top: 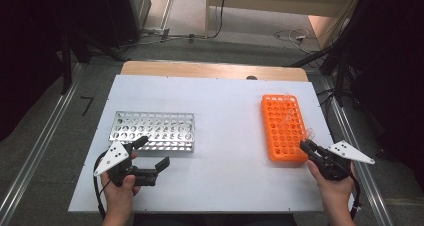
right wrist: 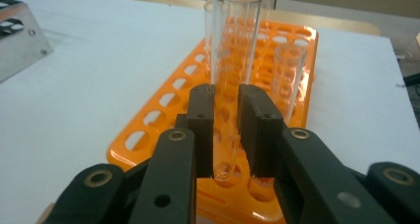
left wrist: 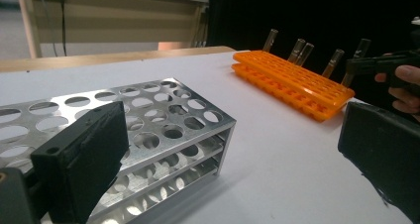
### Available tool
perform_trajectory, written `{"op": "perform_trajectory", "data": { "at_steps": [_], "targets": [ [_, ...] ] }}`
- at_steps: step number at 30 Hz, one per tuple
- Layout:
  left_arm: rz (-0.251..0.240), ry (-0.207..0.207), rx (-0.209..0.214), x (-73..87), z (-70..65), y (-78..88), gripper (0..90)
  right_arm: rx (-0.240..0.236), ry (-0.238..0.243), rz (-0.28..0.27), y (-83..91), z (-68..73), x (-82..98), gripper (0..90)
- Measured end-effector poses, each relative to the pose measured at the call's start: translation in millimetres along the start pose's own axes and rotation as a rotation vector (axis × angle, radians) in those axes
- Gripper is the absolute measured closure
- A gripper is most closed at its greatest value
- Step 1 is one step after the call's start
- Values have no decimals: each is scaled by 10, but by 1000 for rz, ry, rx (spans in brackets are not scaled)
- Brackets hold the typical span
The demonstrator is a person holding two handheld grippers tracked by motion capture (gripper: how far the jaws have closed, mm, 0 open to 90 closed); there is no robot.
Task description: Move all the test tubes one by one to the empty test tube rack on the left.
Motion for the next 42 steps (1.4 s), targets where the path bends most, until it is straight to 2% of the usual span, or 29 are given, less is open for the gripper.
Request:
{"op": "perform_trajectory", "data": {
  "at_steps": [2,6,10,15,19,20,21,23,28,34,38,41,42],
  "targets": [
    [5,-19,-23,-38,-32,-18,0,-18,-1,-3,41,37,-63,741],
    [18,-42,9,-125,-114,-76,0,-77,35,-7,105,199,-171,742],
    [28,-13,59,-194,-181,-182,0,-149,72,-14,152,413,-287,742],
    [34,-12,43,-264,-212,-307,20,-248,102,-18,163,683,-410,742],
    [43,-17,40,-289,-222,-388,58,-300,122,-19,124,875,-479,742],
    [60,-16,58,-304,-229,-453,58,-308,131,-20,110,920,-494,742],
    [60,-16,58,-304,-229,-453,62,-318,134,-19,98,966,-508,742],
    [70,-15,88,-343,-272,-561,84,-338,146,-19,70,1054,-535,742],
    [107,-37,115,-414,-362,-758,138,-386,176,-16,8,1257,-586,742],
    [145,-6,150,-415,-372,-990,225,-425,185,-4,-62,1454,-617,742],
    [152,-8,155,-419,-437,-1083,274,-448,201,-1,-86,1573,-594,742],
    [161,-14,189,-411,-503,-1129,315,-467,219,5,-97,1655,-561,742],
    [161,-14,189,-411,-503,-1129,329,-470,223,10,-99,1678,-547,742]
  ]
}}
Point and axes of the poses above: each handheld gripper's, and its own axes: y roughly backward along the jaws, x roughly out of its underside, z roughly to its left, the point moved 4 cm from there along -y, roughly forward along the jaws, and after that the axes turned 13 degrees about x, right-handed, at the moved point
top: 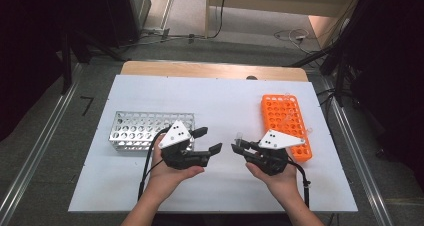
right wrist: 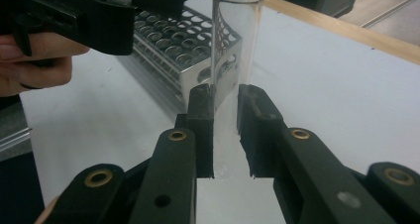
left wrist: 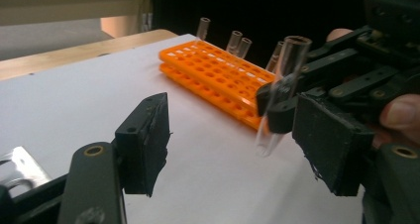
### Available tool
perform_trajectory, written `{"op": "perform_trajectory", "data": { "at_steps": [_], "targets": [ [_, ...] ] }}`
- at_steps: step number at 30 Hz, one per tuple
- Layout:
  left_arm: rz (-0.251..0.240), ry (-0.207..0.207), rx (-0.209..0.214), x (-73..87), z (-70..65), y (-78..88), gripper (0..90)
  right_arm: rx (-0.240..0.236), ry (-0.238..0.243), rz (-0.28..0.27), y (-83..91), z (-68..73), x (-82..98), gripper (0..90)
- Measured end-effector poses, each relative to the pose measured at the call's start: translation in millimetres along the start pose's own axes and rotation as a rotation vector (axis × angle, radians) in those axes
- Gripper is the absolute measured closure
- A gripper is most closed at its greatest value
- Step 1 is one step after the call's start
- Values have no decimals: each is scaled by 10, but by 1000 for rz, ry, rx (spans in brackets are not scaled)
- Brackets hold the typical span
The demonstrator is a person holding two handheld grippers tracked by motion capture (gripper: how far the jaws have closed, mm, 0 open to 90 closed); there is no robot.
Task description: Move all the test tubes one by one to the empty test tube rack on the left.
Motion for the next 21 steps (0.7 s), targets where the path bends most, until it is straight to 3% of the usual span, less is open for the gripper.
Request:
{"op": "perform_trajectory", "data": {
  "at_steps": [9,21],
  "targets": [
    [7,-16,85,6,-153,-90,498,-37,39,26,-96,184,80,742],
    [38,-26,98,33,-192,-156,679,-69,70,16,-122,347,73,742]
  ]
}}
Point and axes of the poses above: each handheld gripper's, and its own axes: y roughly backward along the jaws, x roughly out of its underside, z roughly to its left, the point moved 4 cm from there along -y, roughly forward along the jaws, and after that the axes turned 13 degrees about x, right-handed, at the moved point
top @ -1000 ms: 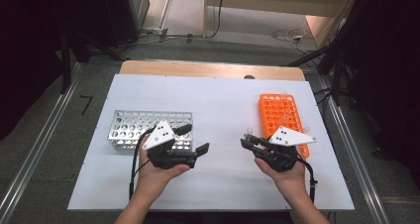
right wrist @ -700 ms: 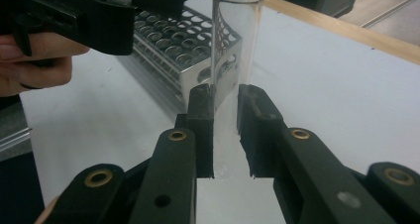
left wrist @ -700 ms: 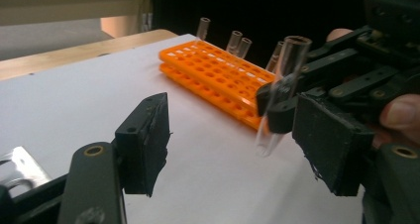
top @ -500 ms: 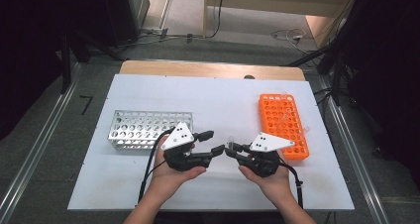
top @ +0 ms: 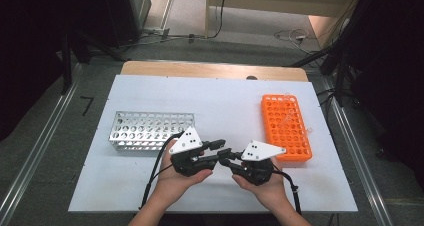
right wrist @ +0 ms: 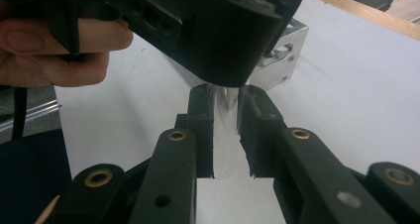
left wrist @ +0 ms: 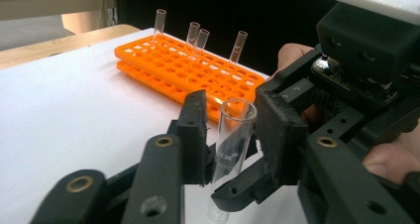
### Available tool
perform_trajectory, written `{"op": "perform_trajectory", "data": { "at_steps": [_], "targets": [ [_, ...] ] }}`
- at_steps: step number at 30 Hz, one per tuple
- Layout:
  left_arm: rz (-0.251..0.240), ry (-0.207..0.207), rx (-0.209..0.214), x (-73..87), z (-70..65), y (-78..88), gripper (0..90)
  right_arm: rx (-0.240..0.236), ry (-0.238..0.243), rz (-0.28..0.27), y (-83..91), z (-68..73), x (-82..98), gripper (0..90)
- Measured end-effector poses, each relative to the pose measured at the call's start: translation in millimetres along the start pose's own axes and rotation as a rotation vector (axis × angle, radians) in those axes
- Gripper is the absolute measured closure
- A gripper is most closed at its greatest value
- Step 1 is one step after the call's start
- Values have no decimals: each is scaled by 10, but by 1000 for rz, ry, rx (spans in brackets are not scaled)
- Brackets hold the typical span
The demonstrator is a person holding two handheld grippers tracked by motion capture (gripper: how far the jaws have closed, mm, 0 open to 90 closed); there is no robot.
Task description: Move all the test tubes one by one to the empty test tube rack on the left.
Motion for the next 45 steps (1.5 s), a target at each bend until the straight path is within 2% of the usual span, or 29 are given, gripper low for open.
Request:
{"op": "perform_trajectory", "data": {
  "at_steps": [4,9,14,20,23,26,29,30,31,35,45],
  "targets": [
    [9,-9,-4,3,-11,-9,736,-5,0,0,6,11,-3,742],
    [5,-23,-18,-2,-18,-10,752,-7,-3,-4,12,9,-6,742],
    [-6,-17,-26,-28,-15,4,758,0,-18,-26,17,5,-10,727],
    [-23,-9,-48,-71,37,84,758,-19,-44,-61,89,-32,-7,442],
    [-40,-2,-73,-99,82,156,759,8,-48,-83,169,-92,5,316],
    [-45,7,-82,-114,116,205,759,34,-77,-96,255,-179,25,175],
    [-47,7,-106,-147,174,299,759,37,-101,-96,331,-264,62,53],
    [-47,7,-106,-147,174,299,759,37,-101,-96,331,-264,62,53],
    [-53,11,-121,-168,208,342,759,33,-123,-98,384,-319,101,1],
    [-59,16,-137,-194,266,402,759,45,-148,-91,488,-425,207,0],
    [-73,20,-198,-317,512,574,759,101,-176,-63,728,-628,459,0]
  ]
}}
Point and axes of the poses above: each handheld gripper's, and its own axes: y roughly backward along the jaws, x roughly out of its underside, z roughly to its left, the point moved 4 cm from there along -y, roughly forward along the jaws, and after that the axes turned 13 degrees about x, right-handed, at the moved point
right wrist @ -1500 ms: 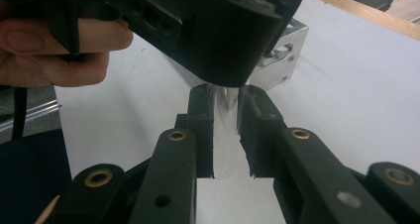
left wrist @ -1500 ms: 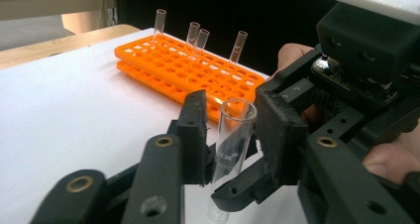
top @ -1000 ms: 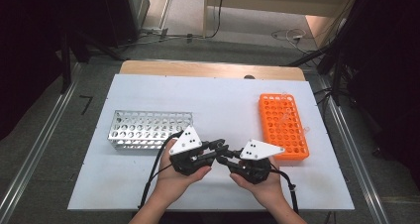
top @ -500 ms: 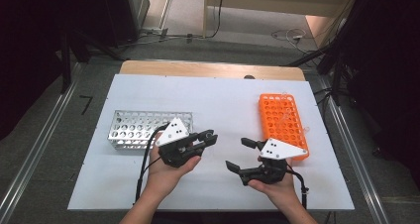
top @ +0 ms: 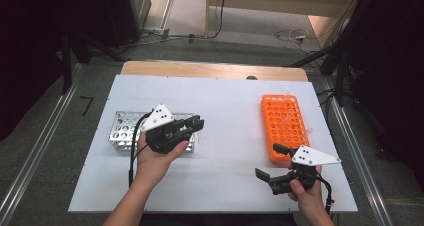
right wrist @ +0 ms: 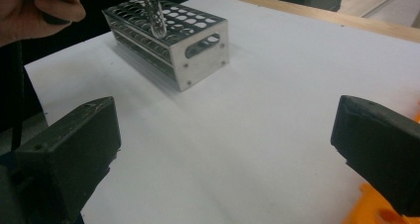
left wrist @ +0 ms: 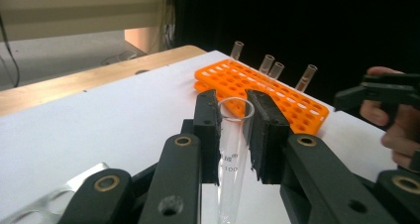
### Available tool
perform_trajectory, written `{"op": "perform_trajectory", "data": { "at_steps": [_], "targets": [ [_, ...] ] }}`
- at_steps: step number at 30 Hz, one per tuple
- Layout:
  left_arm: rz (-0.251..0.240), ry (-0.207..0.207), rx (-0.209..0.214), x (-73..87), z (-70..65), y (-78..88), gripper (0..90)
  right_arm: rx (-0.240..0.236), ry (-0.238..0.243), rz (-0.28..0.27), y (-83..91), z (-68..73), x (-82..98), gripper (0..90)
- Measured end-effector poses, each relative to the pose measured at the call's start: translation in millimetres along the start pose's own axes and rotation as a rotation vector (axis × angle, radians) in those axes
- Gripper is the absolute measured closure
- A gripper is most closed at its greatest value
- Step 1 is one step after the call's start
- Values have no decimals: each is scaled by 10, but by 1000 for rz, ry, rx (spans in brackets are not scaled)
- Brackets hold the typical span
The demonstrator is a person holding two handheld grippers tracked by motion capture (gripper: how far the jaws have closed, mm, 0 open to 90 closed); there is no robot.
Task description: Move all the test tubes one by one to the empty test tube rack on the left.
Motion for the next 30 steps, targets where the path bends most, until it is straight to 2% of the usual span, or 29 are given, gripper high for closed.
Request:
{"op": "perform_trajectory", "data": {
  "at_steps": [4,5,8,13,20,30],
  "targets": [
    [-8,-9,-33,-85,142,16,759,27,-22,6,121,-124,93,0],
    [-8,-9,-33,-85,142,16,759,27,-22,6,121,-124,93,0],
    [-9,-9,-52,-111,237,20,759,39,-44,12,201,-199,184,0],
    [-4,-6,-84,-122,403,-13,759,49,-51,32,264,-272,290,0],
    [-8,5,-128,-113,592,-82,759,61,-56,30,283,-309,305,0],
    [4,17,-189,-51,762,-167,759,62,-57,32,277,-317,314,0]
  ]
}}
Point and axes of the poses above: each handheld gripper's, and its own axes: y roughly backward along the jaws, x roughly out of its underside, z roughly to its left, the point moved 4 cm from there along -y, roughly forward along the jaws, and after that the axes turned 13 degrees about x, right-handed, at the moved point
